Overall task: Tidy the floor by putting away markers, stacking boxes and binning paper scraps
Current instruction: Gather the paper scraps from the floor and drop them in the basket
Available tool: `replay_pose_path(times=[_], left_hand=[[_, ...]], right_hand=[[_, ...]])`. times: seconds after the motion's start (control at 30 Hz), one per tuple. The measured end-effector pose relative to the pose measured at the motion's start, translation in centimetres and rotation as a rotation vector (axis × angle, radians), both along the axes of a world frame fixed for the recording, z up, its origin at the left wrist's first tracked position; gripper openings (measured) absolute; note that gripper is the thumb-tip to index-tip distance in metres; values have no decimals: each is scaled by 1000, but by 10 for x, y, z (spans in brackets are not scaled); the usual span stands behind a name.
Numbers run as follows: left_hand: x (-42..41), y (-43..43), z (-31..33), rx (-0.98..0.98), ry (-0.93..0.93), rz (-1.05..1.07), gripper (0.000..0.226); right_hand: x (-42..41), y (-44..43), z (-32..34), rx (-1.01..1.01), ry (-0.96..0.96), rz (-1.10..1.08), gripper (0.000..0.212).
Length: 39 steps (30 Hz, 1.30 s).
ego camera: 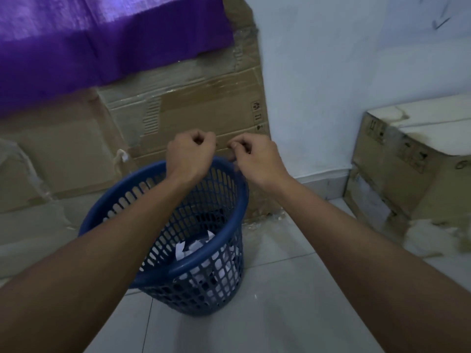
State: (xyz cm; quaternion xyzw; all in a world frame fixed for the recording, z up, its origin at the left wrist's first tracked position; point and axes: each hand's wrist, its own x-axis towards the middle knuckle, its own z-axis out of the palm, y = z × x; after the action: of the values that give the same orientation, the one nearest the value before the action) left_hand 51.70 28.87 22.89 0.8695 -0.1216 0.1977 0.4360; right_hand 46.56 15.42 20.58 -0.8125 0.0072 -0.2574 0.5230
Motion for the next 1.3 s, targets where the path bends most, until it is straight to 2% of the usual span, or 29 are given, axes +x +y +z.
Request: replay_pose_path(times=[0.17,0.43,0.63,0.9,1.3], left_hand=[[-16,-50,-10,32,-9,-170,42],[-62,-145,-26,107,60,-453,41],[-109,-205,-51,171,37,-670,38],[-179,-273,-98,220,144,-991,33],[-339,-324,-162,483,166,-1515,19]], right_hand=[[-26,-45,-10,69,-46,-135,16],[-94,-131,-29,57,-43,-415,20],[-158,-180,-44,33,-47,-618,23],[-259,-217,-75,32,107,-776,24],[-473,-207,-140,117,415,-1075,20]])
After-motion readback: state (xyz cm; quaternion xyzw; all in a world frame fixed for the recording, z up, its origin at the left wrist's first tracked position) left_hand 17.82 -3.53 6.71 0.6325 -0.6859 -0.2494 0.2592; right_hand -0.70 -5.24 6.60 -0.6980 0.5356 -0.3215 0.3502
